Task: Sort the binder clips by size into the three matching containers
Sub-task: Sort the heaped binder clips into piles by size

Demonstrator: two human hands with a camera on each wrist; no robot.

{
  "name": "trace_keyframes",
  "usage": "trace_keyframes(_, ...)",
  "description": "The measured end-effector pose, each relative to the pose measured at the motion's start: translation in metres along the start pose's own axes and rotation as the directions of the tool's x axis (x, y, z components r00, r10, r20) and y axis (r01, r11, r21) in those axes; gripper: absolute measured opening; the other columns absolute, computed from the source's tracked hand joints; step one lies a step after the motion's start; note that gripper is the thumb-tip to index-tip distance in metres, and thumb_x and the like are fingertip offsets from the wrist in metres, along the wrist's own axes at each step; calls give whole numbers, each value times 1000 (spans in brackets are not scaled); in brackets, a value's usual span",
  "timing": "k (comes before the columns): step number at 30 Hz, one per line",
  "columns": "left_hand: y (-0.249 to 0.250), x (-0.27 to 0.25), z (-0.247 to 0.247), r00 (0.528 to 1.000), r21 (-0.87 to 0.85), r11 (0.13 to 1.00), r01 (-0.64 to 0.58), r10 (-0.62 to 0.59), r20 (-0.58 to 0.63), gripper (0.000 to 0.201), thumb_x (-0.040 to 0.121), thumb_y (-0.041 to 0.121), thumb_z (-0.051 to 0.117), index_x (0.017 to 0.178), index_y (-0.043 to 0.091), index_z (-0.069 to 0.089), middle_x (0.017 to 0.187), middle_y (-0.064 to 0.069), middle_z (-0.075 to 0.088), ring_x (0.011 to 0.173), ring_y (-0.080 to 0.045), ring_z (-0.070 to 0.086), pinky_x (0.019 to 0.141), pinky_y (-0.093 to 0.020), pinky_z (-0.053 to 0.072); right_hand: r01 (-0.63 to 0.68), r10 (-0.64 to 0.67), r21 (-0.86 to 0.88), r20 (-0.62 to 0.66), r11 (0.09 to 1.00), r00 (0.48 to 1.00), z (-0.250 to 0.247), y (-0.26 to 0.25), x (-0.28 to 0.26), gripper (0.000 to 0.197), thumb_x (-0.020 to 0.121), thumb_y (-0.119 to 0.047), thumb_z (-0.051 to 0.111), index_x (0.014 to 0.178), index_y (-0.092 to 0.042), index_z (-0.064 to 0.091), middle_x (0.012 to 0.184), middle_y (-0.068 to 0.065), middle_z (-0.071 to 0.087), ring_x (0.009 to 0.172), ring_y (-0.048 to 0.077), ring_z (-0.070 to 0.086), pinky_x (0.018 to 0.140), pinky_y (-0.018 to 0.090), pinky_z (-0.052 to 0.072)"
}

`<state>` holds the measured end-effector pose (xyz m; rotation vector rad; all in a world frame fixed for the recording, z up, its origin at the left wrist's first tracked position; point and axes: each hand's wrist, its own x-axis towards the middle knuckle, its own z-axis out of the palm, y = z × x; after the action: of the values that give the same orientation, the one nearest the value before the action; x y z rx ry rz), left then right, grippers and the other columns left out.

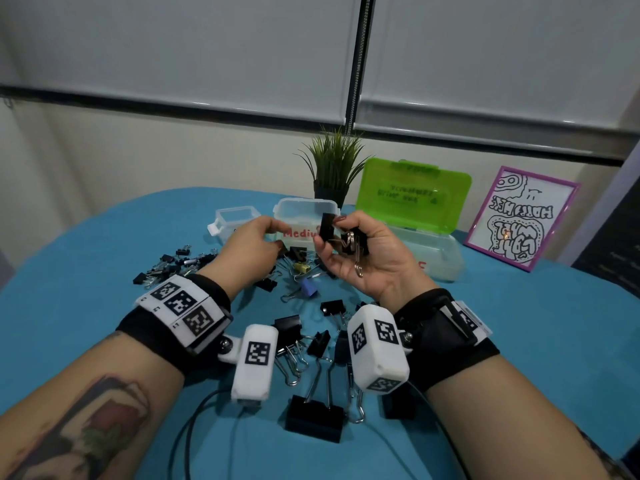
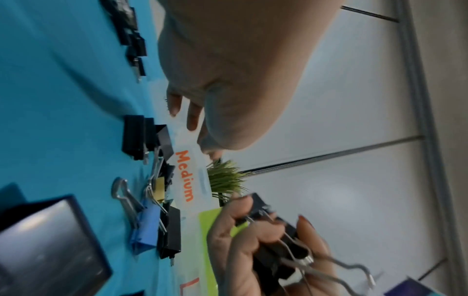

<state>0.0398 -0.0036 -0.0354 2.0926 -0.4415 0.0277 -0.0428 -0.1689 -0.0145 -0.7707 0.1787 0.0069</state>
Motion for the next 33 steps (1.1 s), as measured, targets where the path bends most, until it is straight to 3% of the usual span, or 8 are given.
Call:
trace_keyframes(4,-5,0,-5,985,220,973,64,-98,143,48,101,17,51,145,35,42,125,-4,57,76,-13,60,52,-22,48,30,-31,81,18,996,999,-1,-6,-2,21,71,-2,66,92,0,61,93,17,65,83,25,64,55,25,55)
trace_keyframes(7,-5,0,-4,960,329,944,9,-101,262,61,100,18,54,154,36,30,144,-6,50,83,-10,56,57,-15,41,39,-40,90,9,995,999,-1,-7,-3,10,76,0,63,85,-2,60,93,15,62,80,23,62,50,21,52)
trace_keyframes(10,-6,0,-4,948,355,935,-15,-99,303,66,94,20,66,151,34,37,137,-3,55,90,-13,57,70,-18,43,35,-33,43,-45,998,998,-2,-6,-2,7,83,0,62,90,-2,58,87,15,63,75,21,59,46,18,49)
trace_keyframes(13,-8,1,-3,944,333,943,-18,-94,317,63,90,20,71,146,34,45,114,0,61,79,-11,60,59,-16,44,26,-26,-8,-102,1000,994,-1,-6,-5,3,86,1,62,85,0,59,82,16,64,72,21,59,45,18,49)
trace_keyframes(18,-9,2,-2,943,391,919,-45,-90,321,38,89,24,70,125,35,61,93,9,64,73,-4,59,57,-16,41,8,-21,-74,-168,997,986,-2,-5,-5,4,86,1,63,85,2,60,74,15,65,66,19,59,47,17,49)
trace_keyframes(26,-5,2,0,972,403,909,-110,13,237,16,98,24,50,97,35,62,108,6,65,97,-19,62,91,-41,52,113,-113,-11,-220,994,969,-6,-16,-2,10,86,2,68,79,-1,62,80,16,63,68,18,57,40,17,49)
trace_keyframes(29,2,-3,1,952,337,931,-144,38,302,17,99,29,54,115,34,58,114,7,61,100,-17,62,87,-34,53,204,-192,35,-226,978,955,-12,-26,-4,11,83,-5,75,81,-2,65,83,14,65,71,17,58,40,17,50)
trace_keyframes(33,9,-15,2,854,276,921,-276,103,510,39,93,48,60,131,48,50,130,12,54,114,-10,57,95,-27,45,292,-253,86,-307,953,917,-25,-37,-3,25,80,-16,82,89,-2,62,88,14,66,70,18,63,45,19,54)
